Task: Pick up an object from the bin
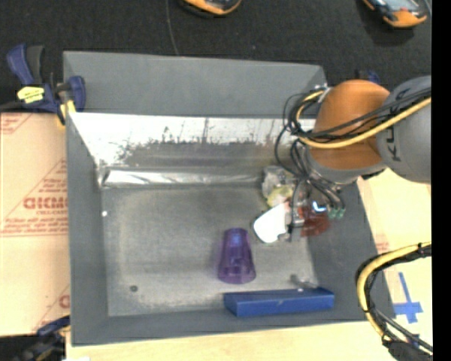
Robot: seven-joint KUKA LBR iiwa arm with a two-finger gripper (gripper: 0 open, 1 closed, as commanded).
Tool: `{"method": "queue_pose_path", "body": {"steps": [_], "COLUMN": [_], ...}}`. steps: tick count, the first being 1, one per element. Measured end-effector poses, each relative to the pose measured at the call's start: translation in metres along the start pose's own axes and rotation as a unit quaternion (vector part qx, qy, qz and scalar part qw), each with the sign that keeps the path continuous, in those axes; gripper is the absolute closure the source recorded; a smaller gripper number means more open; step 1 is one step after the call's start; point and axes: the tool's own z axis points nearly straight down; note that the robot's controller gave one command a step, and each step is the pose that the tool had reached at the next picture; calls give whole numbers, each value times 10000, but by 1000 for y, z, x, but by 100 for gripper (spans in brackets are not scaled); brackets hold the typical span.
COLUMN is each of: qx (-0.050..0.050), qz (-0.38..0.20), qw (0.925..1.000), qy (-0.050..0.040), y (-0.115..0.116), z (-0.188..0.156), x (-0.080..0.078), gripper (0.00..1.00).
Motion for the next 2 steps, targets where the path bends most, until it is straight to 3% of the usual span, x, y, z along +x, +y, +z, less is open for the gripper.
{"method": "queue_pose_path", "body": {"steps": [1, 2], "qx": [-47, -37], "qz": [-120, -120], "qw": [9999, 9999], "qy": [45, -36], "y": [73, 72], "z": [62, 59], "x": [81, 77], "gripper": [100, 0]}}
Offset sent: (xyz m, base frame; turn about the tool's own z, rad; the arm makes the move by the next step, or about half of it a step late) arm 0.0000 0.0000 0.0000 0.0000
